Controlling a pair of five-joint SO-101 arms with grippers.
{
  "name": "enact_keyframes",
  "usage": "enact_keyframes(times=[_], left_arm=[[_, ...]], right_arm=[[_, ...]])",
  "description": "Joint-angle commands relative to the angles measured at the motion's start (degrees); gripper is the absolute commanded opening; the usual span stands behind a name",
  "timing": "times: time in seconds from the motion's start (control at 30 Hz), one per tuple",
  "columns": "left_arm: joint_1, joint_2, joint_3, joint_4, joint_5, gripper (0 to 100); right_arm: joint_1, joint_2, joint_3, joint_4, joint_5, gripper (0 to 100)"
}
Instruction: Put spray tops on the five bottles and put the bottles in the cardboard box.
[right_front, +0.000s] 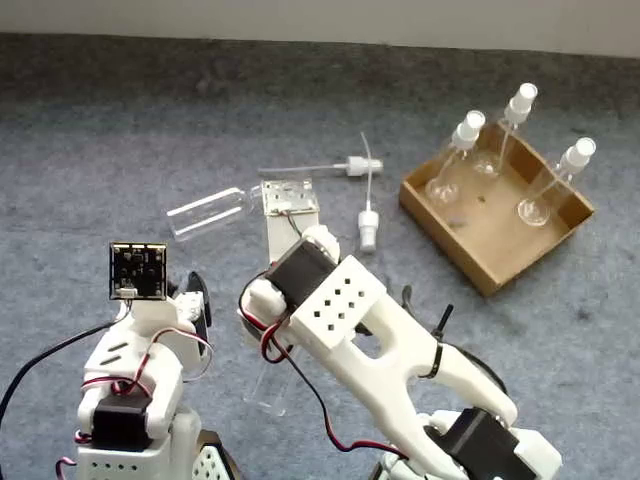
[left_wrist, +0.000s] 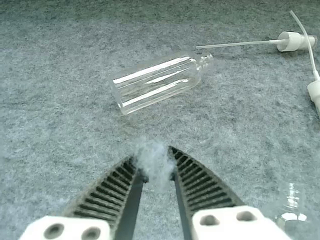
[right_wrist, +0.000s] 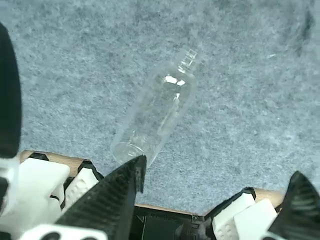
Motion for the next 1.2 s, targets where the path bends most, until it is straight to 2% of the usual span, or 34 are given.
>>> enact_keyframes(times=[0.0,0.1,0.27,0.77,1.03,1.17], left_arm=[[-5.32,-0.57,-0.75,-0.26,0.53,4],[-6.99,-0.57,-0.31,-2.11,0.53,4],[-8.66,-0.57,-0.4,-2.2,0.53,4],[-8.31,-0.57,-0.4,-2.2,0.53,4],[-8.22,-0.57,-0.31,-2.2,0.53,4],[-8.22,-0.57,-0.31,-2.2,0.53,4]], right_arm=[[-0.84,-0.48,2.59,-6.11,-0.35,37.9],[-0.92,-0.48,7.69,-13.76,-0.7,37.9],[-0.84,-0.4,17.27,-24.84,-8.18,37.9],[-0.75,-0.4,34.95,-48.22,-8.62,37.9],[-0.75,-0.4,39.08,-48.84,-7.21,36.8],[-0.31,-0.66,39.25,-48.57,0.26,23.4]])
